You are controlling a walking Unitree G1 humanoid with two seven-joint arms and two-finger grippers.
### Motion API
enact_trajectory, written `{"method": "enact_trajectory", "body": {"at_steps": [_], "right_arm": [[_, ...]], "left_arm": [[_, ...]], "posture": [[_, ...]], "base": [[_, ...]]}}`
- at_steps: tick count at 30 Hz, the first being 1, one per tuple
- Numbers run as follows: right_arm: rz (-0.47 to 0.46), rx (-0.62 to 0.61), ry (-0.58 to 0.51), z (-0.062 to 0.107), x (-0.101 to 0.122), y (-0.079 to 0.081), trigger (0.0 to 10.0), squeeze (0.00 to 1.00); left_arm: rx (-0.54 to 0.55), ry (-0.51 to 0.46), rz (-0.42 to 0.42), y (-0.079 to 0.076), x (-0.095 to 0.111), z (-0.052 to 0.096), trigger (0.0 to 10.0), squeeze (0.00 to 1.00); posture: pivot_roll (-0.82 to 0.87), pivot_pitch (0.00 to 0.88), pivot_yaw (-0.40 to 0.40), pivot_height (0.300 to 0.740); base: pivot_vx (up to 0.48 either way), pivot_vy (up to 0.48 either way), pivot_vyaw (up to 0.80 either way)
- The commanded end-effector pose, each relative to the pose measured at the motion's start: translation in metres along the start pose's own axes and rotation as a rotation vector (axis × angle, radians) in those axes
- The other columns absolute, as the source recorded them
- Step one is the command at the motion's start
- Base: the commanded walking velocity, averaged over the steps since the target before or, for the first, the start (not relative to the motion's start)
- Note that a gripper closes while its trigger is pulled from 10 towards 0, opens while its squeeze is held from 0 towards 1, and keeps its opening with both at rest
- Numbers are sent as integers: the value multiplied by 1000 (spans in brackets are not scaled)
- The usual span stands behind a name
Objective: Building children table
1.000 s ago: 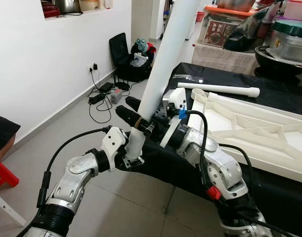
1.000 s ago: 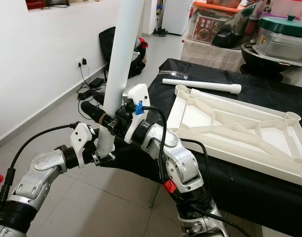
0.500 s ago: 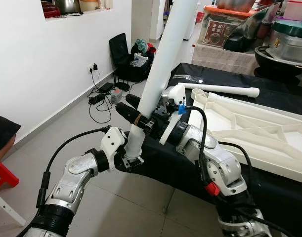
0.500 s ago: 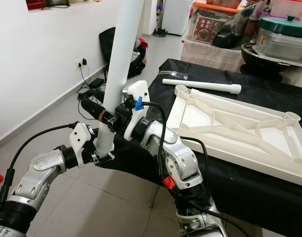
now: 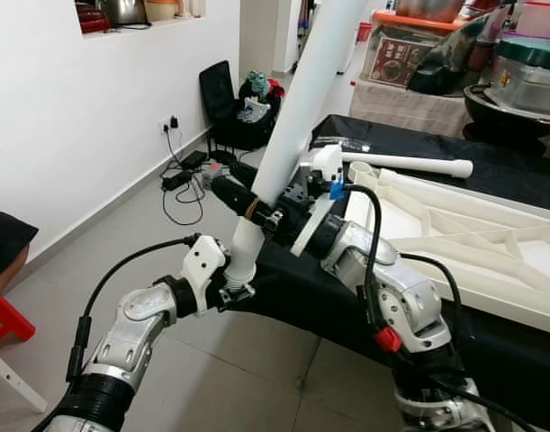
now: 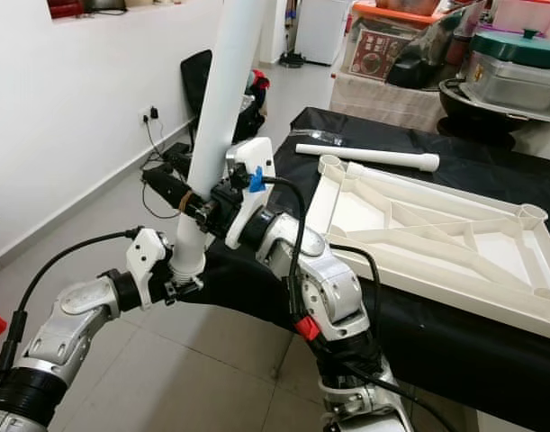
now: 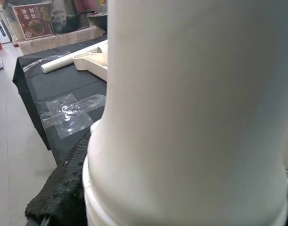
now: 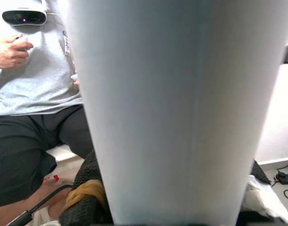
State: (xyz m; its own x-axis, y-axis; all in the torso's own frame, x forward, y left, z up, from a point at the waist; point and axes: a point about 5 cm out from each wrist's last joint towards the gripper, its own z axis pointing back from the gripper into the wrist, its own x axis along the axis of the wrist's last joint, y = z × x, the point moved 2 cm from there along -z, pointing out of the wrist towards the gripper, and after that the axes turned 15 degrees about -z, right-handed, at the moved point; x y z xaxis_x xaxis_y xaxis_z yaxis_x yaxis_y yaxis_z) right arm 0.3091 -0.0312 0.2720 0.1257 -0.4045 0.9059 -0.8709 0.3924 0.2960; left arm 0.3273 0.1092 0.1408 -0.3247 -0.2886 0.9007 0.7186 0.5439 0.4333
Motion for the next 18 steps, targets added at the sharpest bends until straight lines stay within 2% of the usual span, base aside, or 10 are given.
{"method": "enact_trajectory", "body": {"at_steps": [1,14,15,18], "right_arm": [[-17,137,-54,-11,12,26,10000,0],[-28,149,-35,-11,7,29,10000,0],[-29,147,-29,-11,5,28,10000,0],[-39,132,-19,-11,1,25,10000,0]], "left_arm": [[-40,6,28,-11,-3,-7,0,0],[-22,9,18,-9,-4,-7,0,0],[-13,15,7,-8,-4,-7,10000,0],[-3,19,5,-7,-4,-8,10000,0]], "posture": [[52,0,-62,740],[55,0,-64,740],[55,0,-64,740],[59,0,-67,740]], "base": [[0,0,0],[0,0,0],[0,0,0],[0,0,0]]}}
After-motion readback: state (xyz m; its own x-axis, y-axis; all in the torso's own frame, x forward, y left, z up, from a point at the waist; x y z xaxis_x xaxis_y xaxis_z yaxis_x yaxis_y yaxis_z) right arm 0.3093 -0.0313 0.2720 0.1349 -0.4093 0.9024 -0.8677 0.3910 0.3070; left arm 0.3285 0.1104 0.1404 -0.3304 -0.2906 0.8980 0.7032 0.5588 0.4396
